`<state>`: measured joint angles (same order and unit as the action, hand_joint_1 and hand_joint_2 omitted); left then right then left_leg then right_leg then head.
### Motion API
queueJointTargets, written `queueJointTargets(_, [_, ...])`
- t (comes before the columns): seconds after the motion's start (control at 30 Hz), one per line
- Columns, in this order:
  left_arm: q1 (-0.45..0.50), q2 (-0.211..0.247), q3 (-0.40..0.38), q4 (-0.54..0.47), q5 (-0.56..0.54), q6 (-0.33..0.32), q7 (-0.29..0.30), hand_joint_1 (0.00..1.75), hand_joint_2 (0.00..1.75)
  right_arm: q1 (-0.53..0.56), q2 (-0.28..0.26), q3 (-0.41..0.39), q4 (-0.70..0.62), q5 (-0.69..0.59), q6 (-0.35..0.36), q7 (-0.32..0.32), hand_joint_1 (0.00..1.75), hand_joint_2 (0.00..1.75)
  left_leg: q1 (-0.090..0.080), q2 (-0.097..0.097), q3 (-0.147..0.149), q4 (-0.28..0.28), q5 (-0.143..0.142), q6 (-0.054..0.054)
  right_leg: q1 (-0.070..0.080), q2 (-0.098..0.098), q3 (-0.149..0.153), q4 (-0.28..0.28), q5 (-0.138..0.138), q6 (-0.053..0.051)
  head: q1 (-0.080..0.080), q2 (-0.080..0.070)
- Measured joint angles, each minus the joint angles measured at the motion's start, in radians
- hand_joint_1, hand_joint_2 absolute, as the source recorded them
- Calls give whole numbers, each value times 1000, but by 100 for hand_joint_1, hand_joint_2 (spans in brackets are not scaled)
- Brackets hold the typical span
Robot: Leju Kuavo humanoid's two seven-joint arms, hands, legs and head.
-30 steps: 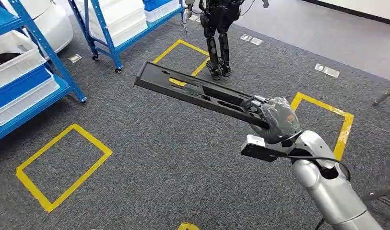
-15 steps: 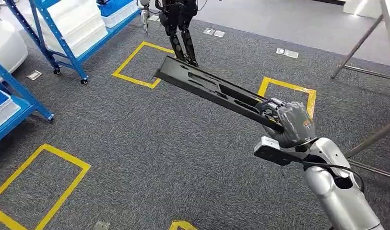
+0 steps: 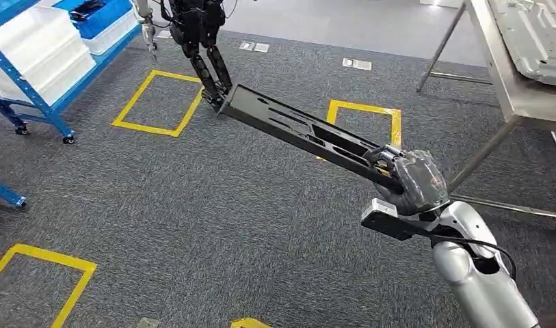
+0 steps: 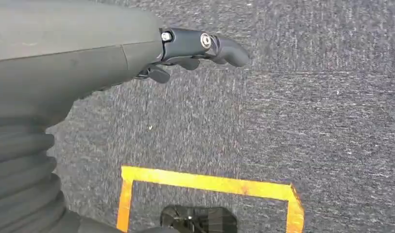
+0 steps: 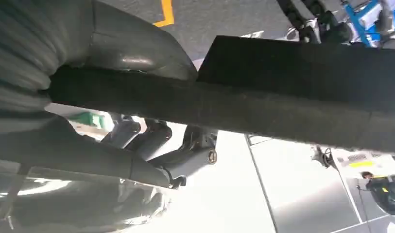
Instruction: Take the parts from the cabinet and place them on the table.
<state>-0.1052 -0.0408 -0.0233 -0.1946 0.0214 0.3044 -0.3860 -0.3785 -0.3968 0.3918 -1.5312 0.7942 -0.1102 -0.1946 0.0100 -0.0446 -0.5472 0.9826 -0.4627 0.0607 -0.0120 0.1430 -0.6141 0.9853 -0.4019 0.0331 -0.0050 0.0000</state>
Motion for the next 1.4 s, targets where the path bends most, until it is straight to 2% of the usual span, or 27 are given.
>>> queueJointTargets(0.07, [1, -1, -2, 0, -3, 1, 7, 0, 175, -9, -4, -6, 1, -2, 3, 0, 171, 175, -1, 25, 3, -10, 8, 7, 2, -101, -46, 84, -47, -10, 8, 0])
queueJointTargets(0.13, [7, 0, -6, 0, -7, 1, 14, 0, 175, -8, -3, -12, 2, -5, 3, 0, 171, 175, -3, 54, 2, -9, 7, 7, -4, -124, -120, 238, -109, -12, 6, 0])
queueJointTargets(0.2, [9, 0, -6, 0, -8, 0, 16, 0, 175, 6, -3, -14, 2, -5, 4, 2, 171, 175, -3, 82, 0, -9, 6, 5, -12, -130, -159, 323, -129, 1, 9, 0])
queueJointTargets(0.23, [9, 0, -6, 0, -10, -1, 16, 0, 175, 12, -4, -14, 2, -4, 3, 4, 171, 175, -3, 95, 0, -8, 4, 3, -18, -134, -138, 287, -112, 14, 9, 0])
queueJointTargets(0.3, [9, -1, -6, 0, -10, -3, 13, 0, 175, 15, -4, -15, 2, -2, 3, 5, 171, 175, -1, 119, 3, -6, -1, -6, -31, -164, -41, 115, -52, 40, 9, 0])
queueJointTargets(0.33, [8, 0, -6, 0, -9, -3, 11, 0, 175, 16, -3, -17, 2, -1, 3, 5, 171, 175, -6, 128, 7, 0, -7, -15, -34, -220, 13, 23, -29, 49, 11, 0])
queueJointTargets(0.37, [7, 5, -6, 0, -10, -4, 9, 0, 175, 14, -3, -18, 2, 1, 3, 6, 171, 175, -13, 139, 6, 3, -15, -25, -18, -242, 27, 14, -33, 42, 14, 0])
queueJointTargets(0.47, [5, 2, -7, 0, -9, -5, 5, 0, 175, 22, -2, -22, 0, 6, 3, 10, 171, 175, -11, 169, 16, 3, -20, -33, -15, -195, 15, 14, -31, 18, 2, 0])
queueJointTargets(0.5, [3, 1, -7, -1, -9, -6, 4, 0, 175, 21, -3, -23, 0, 7, 3, 10, 171, 175, -4, 184, 16, 6, -25, -43, -20, -178, 16, 12, -28, 5, 3, 0])
queueJointTargets(0.57, [1, 0, -7, -1, -9, -8, 1, 0, 175, 20, -3, -25, -3, 8, 3, 12, 171, 175, 8, 87, -5, 62, -74, -50, -25, -159, 17, 11, -25, -9, -1, 0])
queueJointTargets(0.6, [3, -3, -8, 0, -10, -10, 0, 0, 175, 19, -2, -25, -3, 8, 3, 13, 171, 175, 8, 58, -43, 146, -123, -50, -21, -148, 17, 10, -25, -21, -4, 0])
queueJointTargets(0.67, [6, -3, -8, 0, -9, -10, -1, 0, 175, 21, 3, -24, -3, 8, 3, 13, 171, 175, 8, 44, -125, 313, -189, -49, -11, -120, 17, 11, -25, -22, -5, 0])
queueJointTargets(0.7, [7, -3, -8, 0, -9, -10, -1, 0, 175, 22, 4, -24, -3, 10, 3, 13, 171, 175, 8, 42, -149, 349, -188, -46, -7, -104, 17, 11, -24, -23, -4, 0])
queueJointTargets(0.73, [7, -3, -8, 0, -9, -10, -1, 0, 175, 22, 4, -24, -3, 10, 3, 13, 171, 175, 8, 41, -146, 328, -161, -42, -4, -91, 17, 11, -23, -25, -4, 0])
queueJointTargets(0.8, [7, -3, -9, 0, -9, -10, -1, 0, 175, 21, 5, -24, -3, 10, 3, 14, 171, 175, 8, 32, -91, 196, -74, -31, -2, -65, 20, 12, -23, -25, -4, 0])
queueJointTargets(0.83, [7, -2, -9, 0, -9, -10, -2, 0, 175, 21, 5, -24, -3, 10, 3, 14, 171, 175, 8, -2, -42, 91, -19, -23, -2, -51, 22, 12, -23, -25, -5, 0])
queueJointTargets(0.87, [7, -1, -9, 0, -9, -10, -2, 0, 175, 21, 6, -24, -3, 11, 3, 14, 171, 175, 10, -67, -22, 45, -16, -18, -2, -42, 19, 13, -22, -23, -2, 0])
queueJointTargets(1.0, [6, -2, -8, 0, -5, -8, -2, 0, 175, 20, 7, -24, -4, 20, 6, 14, 171, 175, -2, -22, -19, 27, -8, -11, -8, 8, 0, 3, -6, 3, -5, 0])
queueJointTargets(1.03, [5, -3, -9, 0, -5, -8, -2, 0, 175, 20, 6, -26, -4, 20, 6, 14, 171, 175, 7, -10, -14, 11, 1, -8, 1, 5, -8, 9, -8, 6, -4, 0])
queueJointTargets(1.07, [5, -4, -8, 0, -5, -6, -2, 0, 175, 16, 5, -29, -4, 21, 8, 13, 171, 175, 5, 7, -12, 4, 7, -3, 3, -72, -34, 54, -36, -3, -2, 0])
queueJointTargets(1.1, [6, -3, -8, 0, -5, -3, -2, 0, 175, 11, 8, -28, -3, 21, 9, 14, 171, 175, 5, 21, -13, 4, 9, 0, 2, -105, -64, 118, -67, -7, 3, 0])
queueJointTargets(1.17, [9, -4, -8, 0, -4, -2, -2, 0, 175, 9, 12, -28, -2, 23, 12, 14, 171, 175, 0, 54, -16, 4, 8, 1, -4, -127, -141, 282, -127, -8, 2, 0])
queueJointTargets(1.2, [9, -4, -8, 0, -3, -2, -1, 0, 175, 9, 14, -27, -1, 25, 15, 14, 171, 175, 0, 67, -16, 5, 8, 0, -6, -129, -160, 325, -134, 0, 6, 0])
queueJointTargets(1.27, [9, -5, -8, 0, -3, -2, -1, 0, 175, 9, 16, -26, 3, 26, 22, 14, 171, 175, 0, 92, -17, 5, 7, -2, -13, -135, -129, 277, -111, 19, 6, 0])
queueJointTargets(1.33, [9, -9, -8, 0, -3, -2, -1, 0, 175, 5, 16, -26, 3, 22, 28, 13, 171, 175, 1, 116, -14, 7, 3, -9, -26, -173, -18, 83, -45, 45, 6, 0])
queueJointTargets(1.37, [9, -9, -8, 0, -3, -2, -1, 0, 175, 2, 16, -26, 4, 21, 29, 12, 171, 175, -4, 123, -12, 11, -1, -17, -28, -221, 17, 15, -39, 46, 8, 0])
queueJointTargets(1.4, [9, -8, -8, 0, -3, 0, -1, 0, 175, -5, 16, -25, 5, 18, 34, 9, 171, 175, -10, 134, -16, 16, -7, -26, -11, -214, 27, 11, -35, 34, 8, 0])
